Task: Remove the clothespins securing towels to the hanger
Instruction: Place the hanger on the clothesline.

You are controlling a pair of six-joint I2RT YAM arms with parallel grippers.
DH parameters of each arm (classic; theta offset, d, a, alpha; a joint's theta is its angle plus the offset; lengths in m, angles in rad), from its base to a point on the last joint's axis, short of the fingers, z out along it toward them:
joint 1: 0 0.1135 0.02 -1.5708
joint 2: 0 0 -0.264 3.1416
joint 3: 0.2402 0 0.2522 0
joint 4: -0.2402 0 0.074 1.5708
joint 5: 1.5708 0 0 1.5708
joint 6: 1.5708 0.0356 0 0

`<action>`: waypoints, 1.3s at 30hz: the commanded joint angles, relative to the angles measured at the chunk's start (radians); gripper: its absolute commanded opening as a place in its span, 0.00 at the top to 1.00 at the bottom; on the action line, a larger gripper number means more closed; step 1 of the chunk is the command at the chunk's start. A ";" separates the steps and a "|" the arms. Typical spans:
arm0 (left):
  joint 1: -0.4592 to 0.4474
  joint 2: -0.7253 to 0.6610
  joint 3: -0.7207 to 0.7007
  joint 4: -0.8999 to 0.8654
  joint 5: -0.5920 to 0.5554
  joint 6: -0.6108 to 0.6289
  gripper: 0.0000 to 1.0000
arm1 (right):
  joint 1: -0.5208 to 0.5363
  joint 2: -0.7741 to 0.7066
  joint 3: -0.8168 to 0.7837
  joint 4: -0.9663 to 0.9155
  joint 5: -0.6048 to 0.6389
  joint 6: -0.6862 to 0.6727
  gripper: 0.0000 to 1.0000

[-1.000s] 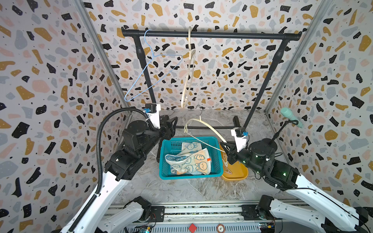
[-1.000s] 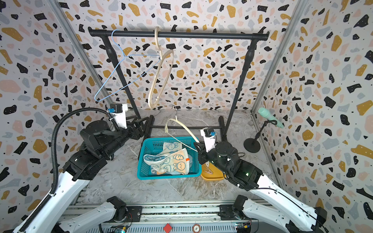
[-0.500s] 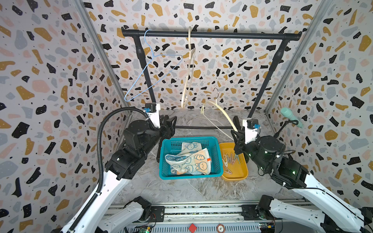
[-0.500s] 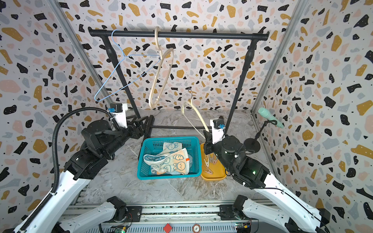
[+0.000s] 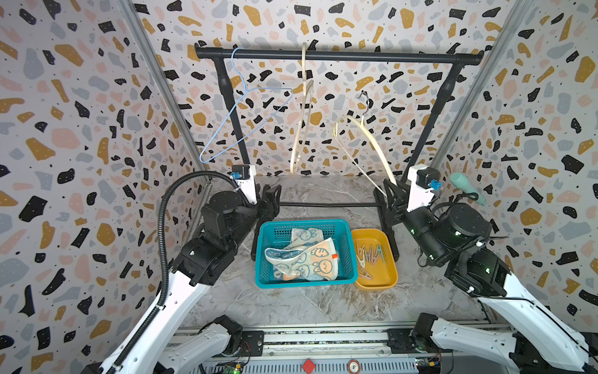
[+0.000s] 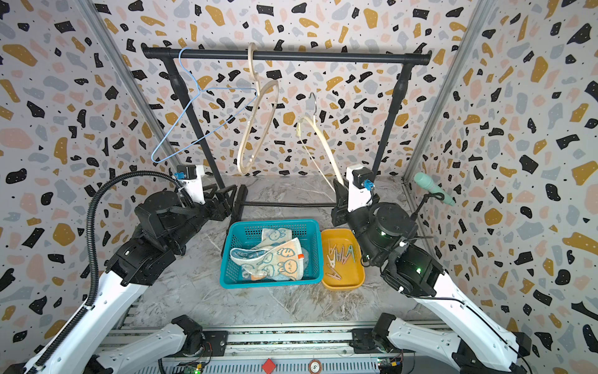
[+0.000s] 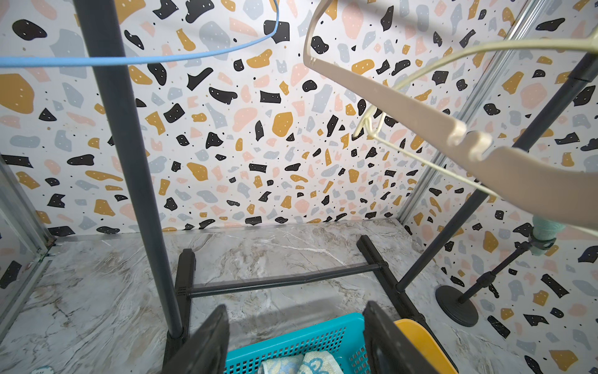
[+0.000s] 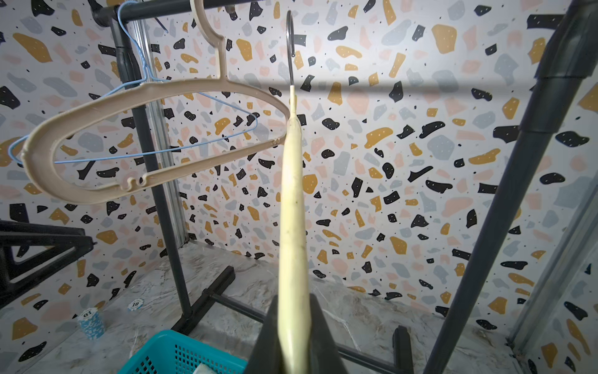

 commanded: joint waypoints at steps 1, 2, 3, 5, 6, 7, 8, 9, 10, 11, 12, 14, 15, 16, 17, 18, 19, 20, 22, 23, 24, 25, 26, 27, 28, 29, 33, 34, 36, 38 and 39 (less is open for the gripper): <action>-0.002 0.002 0.025 0.048 -0.016 -0.006 0.34 | 0.002 0.024 0.078 0.133 0.034 -0.091 1.00; -0.002 0.003 0.027 0.050 -0.018 -0.005 0.34 | 0.000 0.035 0.091 0.150 0.038 -0.109 1.00; -0.002 0.004 0.030 0.049 -0.018 -0.006 0.34 | -0.001 0.046 0.103 0.163 0.045 -0.123 1.00; -0.002 0.009 0.038 0.048 -0.021 -0.001 0.34 | -0.015 0.074 0.143 0.173 0.050 -0.142 1.00; -0.002 0.010 0.040 0.048 -0.024 0.001 0.34 | -0.024 0.090 0.162 0.169 0.050 -0.144 1.00; -0.002 0.010 0.042 0.049 -0.027 0.002 0.34 | -0.039 0.106 0.189 0.162 0.048 -0.139 1.00; -0.002 0.011 0.044 0.049 -0.030 0.005 0.34 | -0.055 0.123 0.214 0.151 0.042 -0.130 1.00; -0.002 0.013 0.045 0.051 -0.031 0.004 0.34 | -0.071 0.140 0.241 0.134 0.032 -0.119 1.00; -0.002 0.013 0.044 0.051 -0.033 0.006 0.34 | -0.094 0.158 0.268 0.116 0.021 -0.106 1.00; -0.002 0.011 0.044 0.052 -0.034 0.005 0.34 | -0.117 0.178 0.296 0.099 0.013 -0.090 1.00; -0.002 0.010 0.044 0.052 -0.036 0.007 0.34 | -0.137 0.193 0.317 0.086 0.004 -0.078 1.00; -0.002 0.010 0.041 0.053 -0.043 0.009 0.34 | -0.188 0.229 0.364 0.059 -0.038 -0.051 1.00; -0.002 0.010 0.041 0.054 -0.044 0.010 0.34 | -0.210 0.248 0.388 0.043 -0.053 -0.036 1.00; -0.002 0.010 0.039 0.056 -0.046 0.010 0.34 | -0.241 0.272 0.418 0.020 -0.070 -0.016 1.00; -0.002 0.010 0.037 0.060 -0.045 0.010 0.34 | -0.269 0.293 0.444 -0.001 -0.087 0.001 1.00; -0.002 0.010 0.038 0.060 -0.043 0.011 0.34 | -0.290 0.311 0.462 -0.015 -0.106 0.015 1.00; -0.002 0.013 0.037 0.061 -0.044 0.012 0.34 | -0.311 0.324 0.473 -0.020 -0.129 0.025 1.00; -0.002 0.011 0.035 0.062 -0.043 0.012 0.34 | -0.325 0.334 0.475 -0.018 -0.146 0.032 1.00; -0.002 0.009 0.028 0.067 -0.043 0.012 0.34 | -0.344 0.352 0.481 -0.028 -0.160 0.044 1.00; -0.002 0.009 0.023 0.070 -0.040 0.011 0.34 | -0.352 0.360 0.485 -0.039 -0.163 0.051 1.00; -0.003 0.007 0.019 0.072 -0.038 0.011 0.34 | -0.356 0.363 0.482 -0.047 -0.166 0.059 1.00; -0.002 0.008 0.016 0.071 -0.038 0.009 0.34 | -0.361 0.363 0.476 -0.052 -0.173 0.065 1.00; -0.002 0.007 0.014 0.072 -0.038 0.008 0.34 | -0.362 0.360 0.461 -0.053 -0.178 0.071 1.00; -0.002 0.006 0.011 0.071 -0.038 0.007 0.34 | -0.361 0.352 0.449 -0.052 -0.183 0.076 1.00; -0.002 0.004 0.008 0.072 -0.038 0.007 0.33 | -0.361 0.346 0.434 -0.053 -0.185 0.080 1.00; -0.002 0.003 0.006 0.072 -0.038 0.008 0.34 | -0.363 0.338 0.423 -0.051 -0.185 0.084 1.00; -0.002 -0.001 0.000 0.071 -0.042 0.008 0.33 | -0.365 0.307 0.372 -0.054 -0.190 0.096 1.00; -0.002 -0.002 0.000 0.071 -0.043 0.009 0.33 | -0.366 0.300 0.358 -0.054 -0.194 0.099 1.00; -0.002 -0.002 -0.002 0.069 -0.045 0.008 0.34 | -0.366 0.291 0.343 -0.062 -0.207 0.104 0.87; -0.002 -0.003 -0.005 0.067 -0.051 0.009 0.34 | -0.367 0.285 0.339 -0.079 -0.225 0.106 0.64; -0.002 -0.006 -0.008 0.065 -0.056 0.008 0.34 | -0.367 0.282 0.334 -0.089 -0.231 0.107 0.52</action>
